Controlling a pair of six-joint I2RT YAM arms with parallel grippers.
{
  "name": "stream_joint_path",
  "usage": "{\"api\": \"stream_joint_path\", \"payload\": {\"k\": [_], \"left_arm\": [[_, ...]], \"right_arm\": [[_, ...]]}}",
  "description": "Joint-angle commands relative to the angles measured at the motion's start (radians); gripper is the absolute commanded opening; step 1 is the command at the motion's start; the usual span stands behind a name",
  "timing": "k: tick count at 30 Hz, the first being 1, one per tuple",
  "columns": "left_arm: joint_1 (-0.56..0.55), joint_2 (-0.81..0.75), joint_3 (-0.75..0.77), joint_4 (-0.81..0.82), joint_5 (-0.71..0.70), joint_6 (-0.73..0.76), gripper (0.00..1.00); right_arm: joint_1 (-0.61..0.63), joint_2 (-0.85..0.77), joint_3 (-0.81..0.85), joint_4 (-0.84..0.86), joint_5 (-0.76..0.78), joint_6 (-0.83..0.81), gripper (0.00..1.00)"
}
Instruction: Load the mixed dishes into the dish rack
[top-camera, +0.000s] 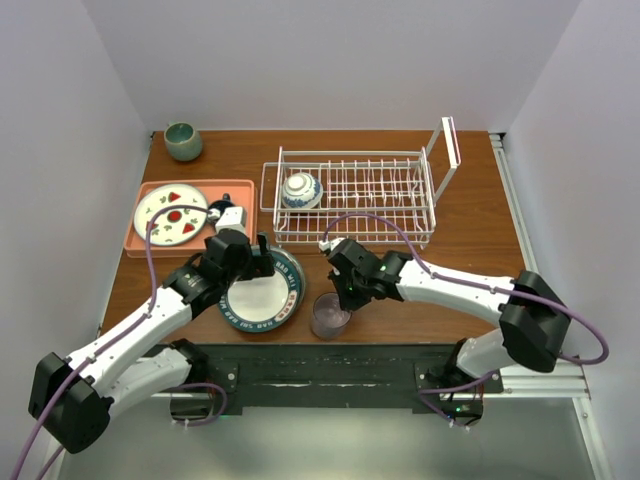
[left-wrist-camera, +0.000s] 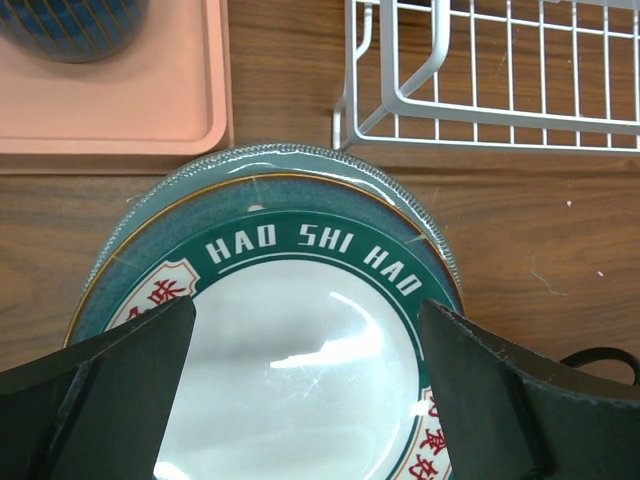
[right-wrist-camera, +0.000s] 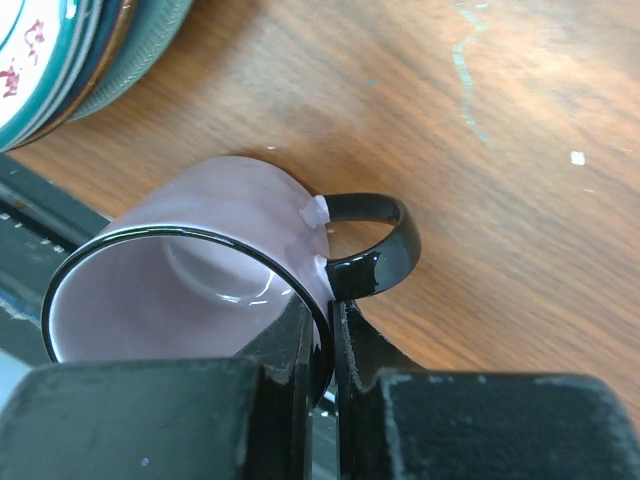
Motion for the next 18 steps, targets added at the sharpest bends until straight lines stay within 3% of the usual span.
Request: {"api": "stream_joint_path", "payload": {"k": [1, 8, 18], "left_arm": [[0.006, -0.003, 0.043, 0.058, 0.040, 0.021, 1.00], [0.006, 0.004, 0.073, 0.130, 0.148, 0.040, 1.00], [0.006, 0.015, 0.177, 0.327, 0.534, 0.027, 1.00]], "right_arm": [[0.002, -0.101, 0.020, -0.003, 0.090, 0.021, 0.00], [0.002, -0.266, 0.084, 0.018, 0.196, 0.024, 0.00], [0.000, -0.486, 0.181, 0.144, 0.229, -0.018, 0.00]]}}
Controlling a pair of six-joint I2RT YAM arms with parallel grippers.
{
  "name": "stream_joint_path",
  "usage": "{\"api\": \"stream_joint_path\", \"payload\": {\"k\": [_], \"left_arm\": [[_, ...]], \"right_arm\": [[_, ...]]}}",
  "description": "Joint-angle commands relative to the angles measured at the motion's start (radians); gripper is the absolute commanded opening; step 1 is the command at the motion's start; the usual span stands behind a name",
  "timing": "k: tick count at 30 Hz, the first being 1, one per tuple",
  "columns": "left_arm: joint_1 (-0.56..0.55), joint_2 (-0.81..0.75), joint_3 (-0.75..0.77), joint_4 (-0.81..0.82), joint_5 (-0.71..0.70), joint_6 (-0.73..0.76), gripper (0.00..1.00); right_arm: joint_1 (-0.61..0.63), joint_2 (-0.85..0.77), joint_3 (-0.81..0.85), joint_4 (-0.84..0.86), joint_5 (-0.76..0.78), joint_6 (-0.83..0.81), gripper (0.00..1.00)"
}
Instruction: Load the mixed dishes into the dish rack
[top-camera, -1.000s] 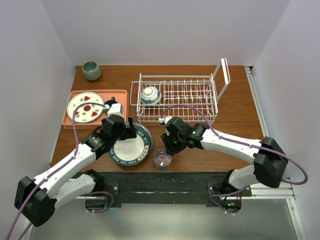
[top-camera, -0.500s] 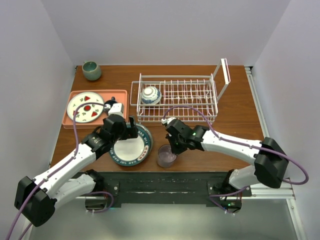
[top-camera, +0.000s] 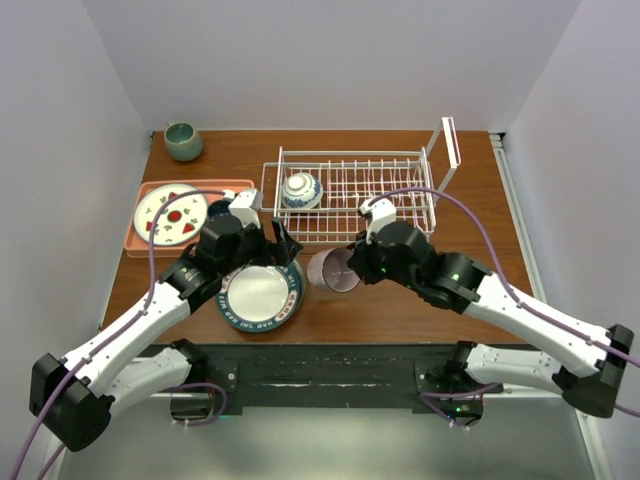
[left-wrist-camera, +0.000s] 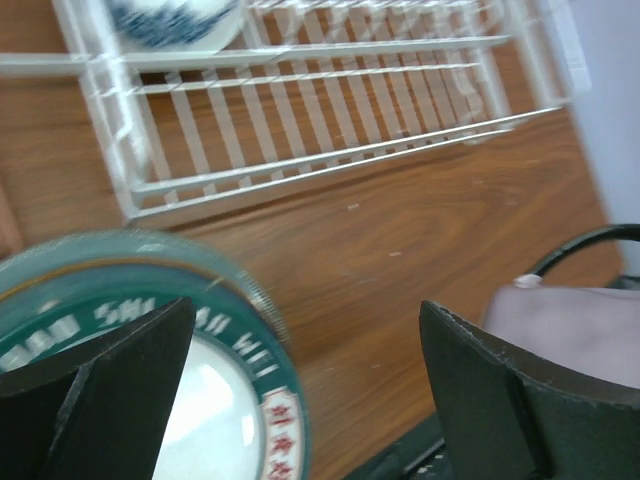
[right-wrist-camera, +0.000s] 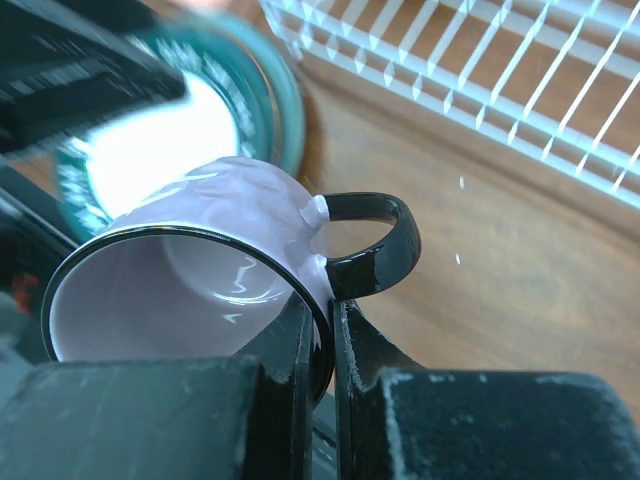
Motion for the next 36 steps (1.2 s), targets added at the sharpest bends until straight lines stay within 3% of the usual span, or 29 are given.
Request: {"api": "stream_joint_path", "payload": {"k": [1, 5, 9, 16, 26, 36], "left_arm": [[0.008, 0.005, 0.119, 0.176, 0.241, 0.000, 1.00], [0.006, 0.010, 0.150, 0.328, 0.376, -0.030, 1.00], [0.006, 0.017, 0.184, 0.377, 0.439, -0.034, 1.00], [0.006, 0.037, 0.185, 0.486, 0.704, 0.014, 0.98], [0.000, 0.071, 0.109, 0.629, 0.897, -0.014, 0.71], [-0.034, 0.103, 0.026, 0.755, 1.072, -0.080, 0.53]], "right_arm": [[0.001, -0.112, 0.103, 0.158, 0.020, -0.032, 0.00], [0.000, -0.161, 0.140, 0.192, -0.020, -0.094, 0.00], [0.001, -0.179, 0.144, 0.197, -0.070, -0.181, 0.00], [0.001, -0.273, 0.052, 0.310, -0.280, -0.314, 0.00], [0.000, -0.244, 0.025, 0.356, -0.452, -0.385, 0.00], [0.001, -0.232, 0.006, 0.407, -0.527, -0.557, 0.00]]}}
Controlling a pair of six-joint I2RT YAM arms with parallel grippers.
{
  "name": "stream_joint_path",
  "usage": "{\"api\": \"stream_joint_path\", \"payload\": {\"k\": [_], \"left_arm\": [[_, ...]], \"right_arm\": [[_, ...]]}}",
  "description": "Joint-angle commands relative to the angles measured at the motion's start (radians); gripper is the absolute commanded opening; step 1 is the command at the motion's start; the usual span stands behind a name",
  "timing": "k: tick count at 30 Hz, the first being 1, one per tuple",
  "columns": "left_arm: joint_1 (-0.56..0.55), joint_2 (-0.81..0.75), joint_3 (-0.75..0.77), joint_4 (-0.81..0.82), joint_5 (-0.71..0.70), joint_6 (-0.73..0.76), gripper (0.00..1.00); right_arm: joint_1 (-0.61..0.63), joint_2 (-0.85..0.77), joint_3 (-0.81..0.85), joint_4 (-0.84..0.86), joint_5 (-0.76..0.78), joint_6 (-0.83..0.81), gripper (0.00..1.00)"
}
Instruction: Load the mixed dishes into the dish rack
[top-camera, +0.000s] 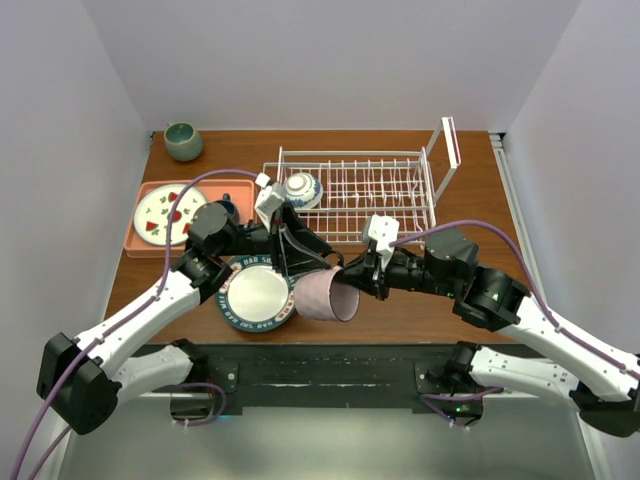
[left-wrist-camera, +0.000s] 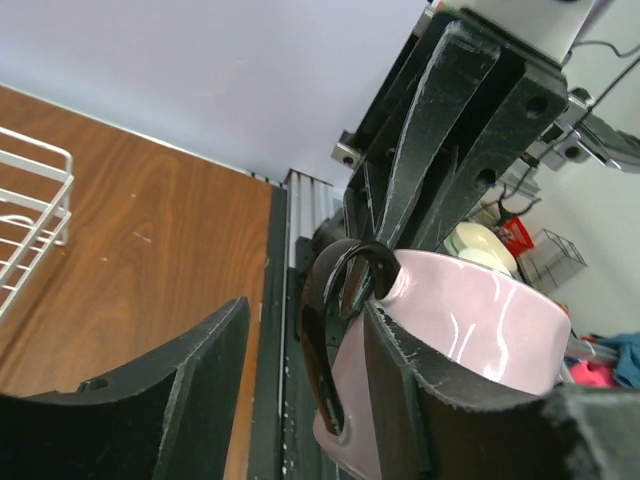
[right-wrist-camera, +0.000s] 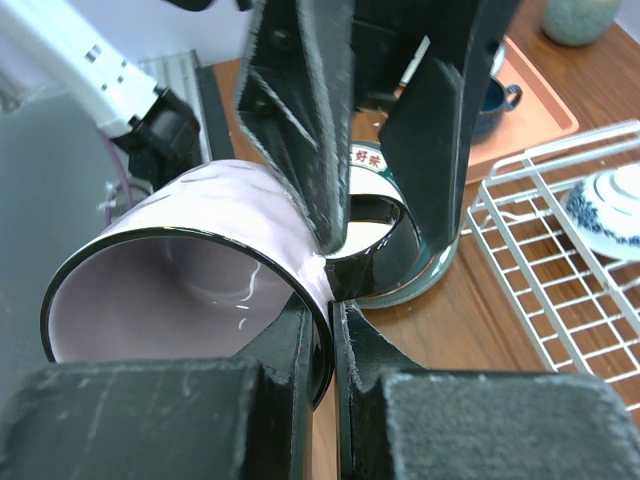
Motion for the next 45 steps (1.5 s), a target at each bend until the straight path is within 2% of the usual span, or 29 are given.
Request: {"api": "stream_joint_path", "payload": {"k": [1, 3, 6, 9, 10, 13, 18, 21, 25, 28, 29, 31, 35, 39, 42, 43, 45], "left_arm": [[-0.018, -0.013, -0.036, 0.061, 0.149, -0.027, 0.52], [-0.019, -0.017, -0.036, 0.042, 0.154, -0.010, 0.52], [-0.023, -0.010, -0.031, 0.039, 0.155, -0.002, 0.45], [-0.033, 0.004, -0.031, 0.050, 0.151, -0.007, 0.32], [-0.035, 0.009, -0.031, 0.053, 0.144, -0.008, 0.18], [-0.038, 0.012, -0.033, 0.050, 0.115, -0.008, 0.00], [-0.039, 0.000, -0.022, 0.004, 0.014, 0.009, 0.00], [-0.039, -0.005, 0.014, -0.134, -0.092, 0.071, 0.00], [-0.039, -0.022, 0.047, -0.237, -0.243, 0.127, 0.00], [-0.038, -0.033, 0.056, -0.254, -0.317, 0.153, 0.00], [-0.039, -0.033, 0.059, -0.257, -0.334, 0.158, 0.00], [-0.039, -0.026, 0.059, -0.249, -0.334, 0.165, 0.00], [-0.039, -0.005, 0.048, -0.220, -0.291, 0.158, 0.00], [-0.039, 0.004, 0.036, -0.180, -0.248, 0.139, 0.00], [-0.039, 0.004, 0.038, -0.180, -0.248, 0.141, 0.00], [-0.039, 0.000, 0.038, -0.182, -0.248, 0.141, 0.00], [-0.038, -0.006, 0.039, -0.189, -0.256, 0.147, 0.00]], "right_arm": [[-0.002, -0.019, 0.027, 0.173, -0.018, -0.120, 0.00], [-0.002, -0.026, 0.024, 0.179, -0.036, -0.142, 0.00], [-0.002, -0.033, 0.016, 0.193, -0.073, -0.148, 0.00], [-0.002, -0.011, 0.024, 0.193, -0.100, -0.159, 0.00], [-0.002, -0.002, 0.027, 0.193, -0.104, -0.162, 0.00], [-0.002, 0.017, 0.025, 0.201, -0.096, -0.162, 0.00], [-0.002, 0.014, 0.007, 0.222, -0.035, -0.131, 0.00], [-0.002, 0.010, -0.011, 0.230, 0.033, -0.105, 0.00], [-0.002, 0.032, -0.018, 0.232, 0.155, -0.054, 0.00], [-0.002, 0.053, -0.018, 0.238, 0.240, -0.016, 0.05], [-0.002, 0.067, -0.018, 0.239, 0.270, -0.004, 0.12], [0.000, 0.082, -0.022, 0.252, 0.271, 0.010, 0.15], [-0.002, 0.113, -0.036, 0.271, 0.286, 0.053, 0.39], [-0.002, 0.119, -0.054, 0.290, 0.275, 0.059, 0.43], [-0.002, 0.125, -0.059, 0.288, 0.278, 0.061, 0.56], [-0.002, 0.122, -0.059, 0.290, 0.300, 0.062, 0.67], [-0.002, 0.119, -0.060, 0.276, 0.326, 0.067, 0.73]]}}
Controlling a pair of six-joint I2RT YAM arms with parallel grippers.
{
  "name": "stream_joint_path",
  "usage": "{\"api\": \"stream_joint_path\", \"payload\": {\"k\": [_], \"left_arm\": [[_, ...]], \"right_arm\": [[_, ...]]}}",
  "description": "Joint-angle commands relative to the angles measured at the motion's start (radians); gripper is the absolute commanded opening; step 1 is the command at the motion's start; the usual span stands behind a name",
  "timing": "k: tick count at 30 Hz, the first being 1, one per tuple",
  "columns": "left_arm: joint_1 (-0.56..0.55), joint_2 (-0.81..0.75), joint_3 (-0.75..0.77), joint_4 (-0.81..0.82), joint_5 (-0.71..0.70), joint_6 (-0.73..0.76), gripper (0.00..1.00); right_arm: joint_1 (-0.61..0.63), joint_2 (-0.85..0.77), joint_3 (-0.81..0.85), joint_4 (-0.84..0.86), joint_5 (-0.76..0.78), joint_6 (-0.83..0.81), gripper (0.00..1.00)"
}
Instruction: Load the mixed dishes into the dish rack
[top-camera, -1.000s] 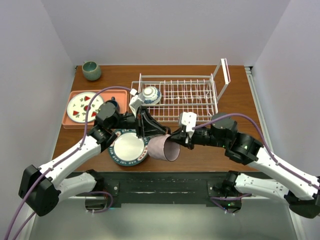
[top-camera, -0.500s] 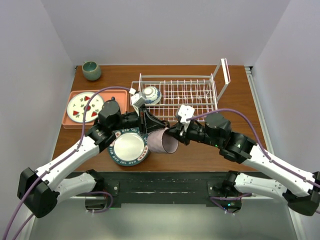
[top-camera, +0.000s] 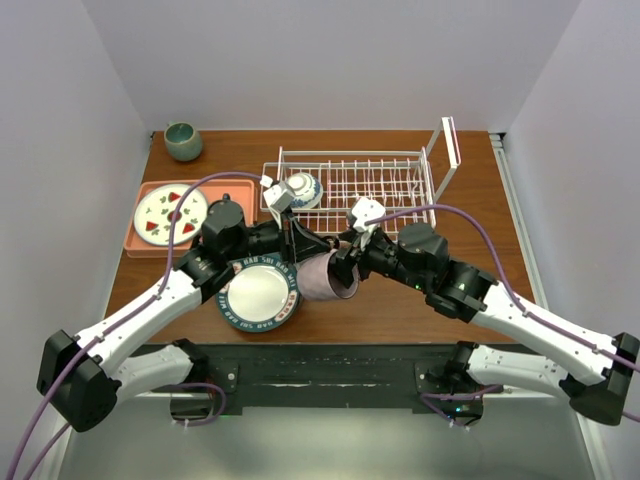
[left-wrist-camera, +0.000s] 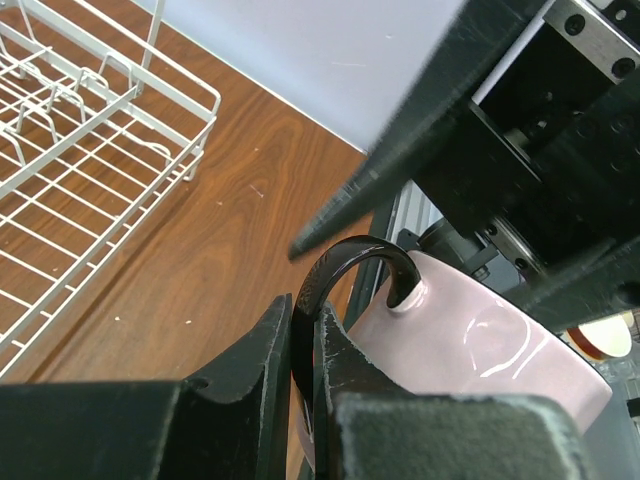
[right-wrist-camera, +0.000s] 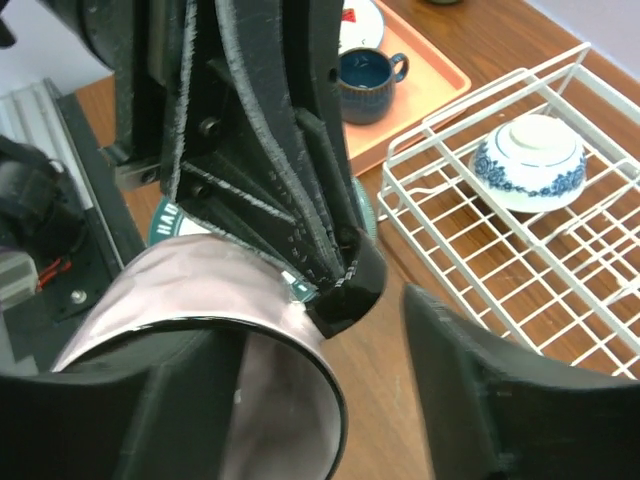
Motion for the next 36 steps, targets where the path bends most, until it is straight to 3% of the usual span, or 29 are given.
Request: {"api": "stream_joint_path", "payload": {"k": [1, 12, 20, 28, 30, 36], "left_arm": [[-0.012, -0.022, 0.031, 0.053, 0.033, -0.005, 0.00], [-0.012, -0.017, 0.070, -0.042, -0.113, 0.061, 0.00], [-0.012, 0.006, 0.056, -0.050, -0.159, 0.088, 0.00], [-0.016, 0.018, 0.034, -0.067, -0.249, 0.185, 0.00], [-0.036, 0.023, 0.040, -0.091, -0.282, 0.238, 0.00], [-0.159, 0.092, 0.154, -0.266, -0.580, 0.372, 0.00]], "right_arm": [[0.000, -0.016, -0.001, 0.104, 0.098, 0.021, 0.78], [0.000, -0.093, -0.095, 0.040, 0.342, 0.116, 0.87], [0.000, -0.181, -0.161, -0.009, 0.406, 0.205, 0.88], [0.000, -0.270, -0.112, -0.089, 0.440, 0.263, 0.88], [0.000, -0.250, -0.060, -0.101, 0.416, 0.256, 0.88], [0.000, 0.021, 0.192, -0.243, 0.406, 0.219, 0.82]]}}
